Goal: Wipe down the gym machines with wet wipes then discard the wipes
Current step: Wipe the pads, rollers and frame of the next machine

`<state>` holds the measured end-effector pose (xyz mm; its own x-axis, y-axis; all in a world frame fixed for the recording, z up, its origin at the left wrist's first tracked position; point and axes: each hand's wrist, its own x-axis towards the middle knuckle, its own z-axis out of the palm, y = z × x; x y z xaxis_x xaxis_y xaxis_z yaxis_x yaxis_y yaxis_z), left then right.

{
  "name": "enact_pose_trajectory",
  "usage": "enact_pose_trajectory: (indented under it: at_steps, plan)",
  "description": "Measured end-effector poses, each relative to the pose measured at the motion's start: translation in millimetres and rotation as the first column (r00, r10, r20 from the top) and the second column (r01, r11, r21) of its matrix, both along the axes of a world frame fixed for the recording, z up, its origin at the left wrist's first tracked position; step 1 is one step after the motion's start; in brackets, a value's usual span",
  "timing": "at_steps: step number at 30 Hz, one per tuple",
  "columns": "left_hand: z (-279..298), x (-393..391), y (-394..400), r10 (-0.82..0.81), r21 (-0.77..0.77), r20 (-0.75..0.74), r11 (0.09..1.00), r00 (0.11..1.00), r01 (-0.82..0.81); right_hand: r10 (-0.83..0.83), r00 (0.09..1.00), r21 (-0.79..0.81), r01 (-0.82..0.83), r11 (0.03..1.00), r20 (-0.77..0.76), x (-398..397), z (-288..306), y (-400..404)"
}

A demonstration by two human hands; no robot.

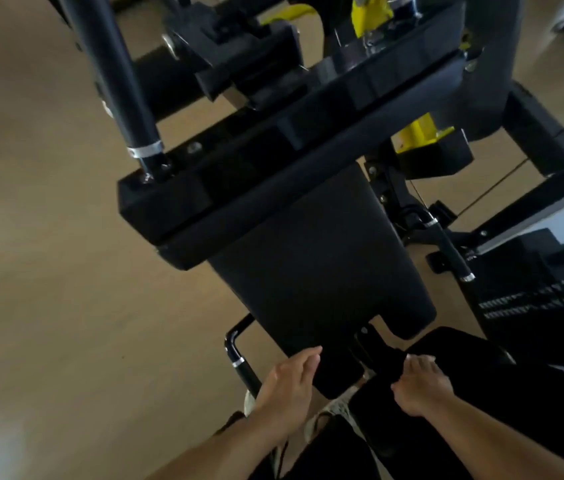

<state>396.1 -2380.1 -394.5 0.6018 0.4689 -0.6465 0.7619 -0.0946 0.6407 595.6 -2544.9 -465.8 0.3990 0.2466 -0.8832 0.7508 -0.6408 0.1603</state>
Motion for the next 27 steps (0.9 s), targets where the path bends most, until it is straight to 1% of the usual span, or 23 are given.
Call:
enact_pose_trajectory:
  at_steps: [2,3,5,7,9,12,14,15,16,18,20,21,22,23,24,25,26,27]
  plan:
    - [-7,-19,13,0.032,-0.007,-0.018,0.999,0.999,-0.032,-0.029,0.991,0.045,0.035,0.998,-0.132,-29,-23,8]
    - [-9,-27,19,0.049,-0.014,-0.030,0.999,0.998,-0.050,-0.019,0.981,0.072,0.033,0.997,-0.194,-45,-38,9]
    - [-7,-40,31,0.074,0.005,-0.047,0.997,0.996,-0.074,-0.019,0.966,0.131,0.054,0.990,-0.257,-74,-57,7]
    - [-3,-51,40,0.085,0.052,-0.049,0.995,0.995,-0.082,-0.129,0.959,0.194,0.181,0.964,-0.253,-90,-58,8]
    - [-6,-59,45,0.089,0.054,-0.029,0.995,0.996,-0.087,-0.201,0.945,0.204,0.256,0.945,-0.258,-98,-49,9]
    - [-9,-67,45,0.092,0.030,0.002,0.995,0.996,-0.092,-0.217,0.944,0.245,0.278,0.929,-0.249,-106,-32,-1]
    - [-7,-67,45,0.079,0.012,0.043,0.997,0.996,-0.079,-0.205,0.953,0.250,0.259,0.933,-0.224,-116,-17,-6]
    - [-6,-67,44,0.066,-0.002,0.057,0.998,0.996,-0.066,-0.158,0.968,0.240,0.203,0.949,-0.195,-123,-10,-7]
    - [-4,-66,44,0.056,-0.016,0.068,0.998,0.996,-0.055,-0.174,0.970,0.212,0.208,0.955,-0.170,-131,-2,-9]
    - [1,-64,42,0.039,-0.045,0.093,0.998,0.995,-0.035,-0.252,0.954,0.193,0.282,0.940,-0.164,-138,12,-4]
    - [9,-63,43,0.020,-0.076,0.089,0.997,0.996,-0.013,-0.364,0.895,0.216,0.420,0.881,-0.257,-139,29,9]
    - [11,-62,46,0.007,-0.082,0.088,0.997,0.996,0.000,-0.390,0.864,0.273,0.477,0.835,-0.318,-138,36,18]
    - [13,-62,49,-0.001,-0.072,0.083,0.997,0.997,0.007,-0.488,0.792,0.332,0.601,0.727,-0.366,-137,44,29]
    - [16,-62,53,-0.008,-0.056,0.085,0.998,0.996,0.013,-0.590,0.697,0.397,0.717,0.574,-0.407,-137,52,42]
    - [18,-62,57,-0.013,-0.038,0.081,0.999,0.997,0.016,-0.675,0.584,0.456,0.801,0.388,-0.451,-136,63,57]
    - [21,-61,63,-0.011,-0.032,0.083,0.999,0.997,0.014,-0.724,0.460,0.480,0.854,0.202,-0.513,-134,74,72]
    - [28,-61,68,-0.001,-0.037,0.089,0.999,0.996,0.004,-0.735,0.347,0.462,0.885,0.051,-0.583,-132,85,86]
    - [31,-59,74,0.014,-0.044,0.102,0.999,0.995,-0.010,-0.707,0.242,0.411,0.908,-0.075,-0.665,-130,95,101]
